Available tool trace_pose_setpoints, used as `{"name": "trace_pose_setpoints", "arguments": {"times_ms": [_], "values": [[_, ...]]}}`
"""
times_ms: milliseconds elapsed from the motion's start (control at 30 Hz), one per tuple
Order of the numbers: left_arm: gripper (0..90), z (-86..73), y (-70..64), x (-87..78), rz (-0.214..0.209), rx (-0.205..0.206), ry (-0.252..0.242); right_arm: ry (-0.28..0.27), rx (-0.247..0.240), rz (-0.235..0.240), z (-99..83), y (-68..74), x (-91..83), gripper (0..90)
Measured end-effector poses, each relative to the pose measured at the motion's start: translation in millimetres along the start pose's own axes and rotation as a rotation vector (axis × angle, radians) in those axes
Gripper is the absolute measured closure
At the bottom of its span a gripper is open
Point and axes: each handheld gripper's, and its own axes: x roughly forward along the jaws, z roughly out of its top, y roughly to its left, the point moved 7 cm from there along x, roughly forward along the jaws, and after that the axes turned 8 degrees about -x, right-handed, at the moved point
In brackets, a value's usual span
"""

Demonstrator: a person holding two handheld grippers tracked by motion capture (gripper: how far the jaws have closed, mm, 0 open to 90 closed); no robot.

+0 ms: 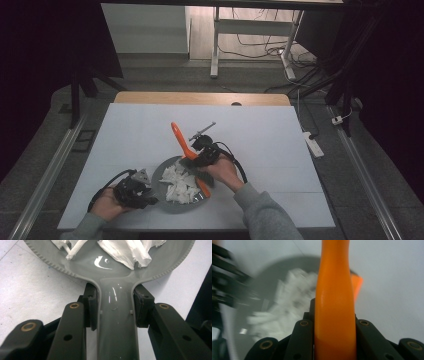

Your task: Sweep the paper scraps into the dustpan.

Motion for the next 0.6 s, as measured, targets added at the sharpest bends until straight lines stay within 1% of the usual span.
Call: {"name": "trace_pose_setpoints", "arguments": {"times_ms": [33,67,133,167,267,333,433,500,600], "values": [[62.2,0.0,-0.1,0.0,0.001,0.000,0.000,-0.026,0.011,0.003,2.1,-0.8,-5.4,77.0],[62.2,0.0,-0.1,0.0,0.001,0.000,-0.001,-0.055,0.025,-0.008,4.2,-4.2,-13.3,77.0],[62.2,0.1,0.0,-0.1,0.001,0.000,0.000,-0.100,0.042,-0.044,5.0,-14.1,-30.2,77.0],[62.2,0.1,-0.1,0.0,-0.001,-0.001,0.000,-0.119,0.050,-0.055,4.2,-19.4,-38.2,77.0],[62.2,0.2,0.4,0.1,-0.001,0.001,0.003,-0.159,0.088,-0.085,-1.4,-30.6,-58.7,76.9],[62.2,0.3,0.3,0.2,0.000,0.001,0.003,-0.182,0.101,-0.083,-5.7,-34.2,-68.9,76.9],[62.2,0.4,0.1,0.2,0.001,0.001,0.003,-0.191,0.123,-0.096,-12.6,-41.3,-75.9,76.9],[62.2,0.5,0.1,0.3,0.001,0.001,0.004,-0.180,0.136,-0.090,-17.5,-43.7,-74.4,76.9],[62.2,0.6,0.2,0.3,0.002,0.000,0.003,-0.152,0.121,-0.080,-21.5,-41.0,-66.9,76.9]]}}
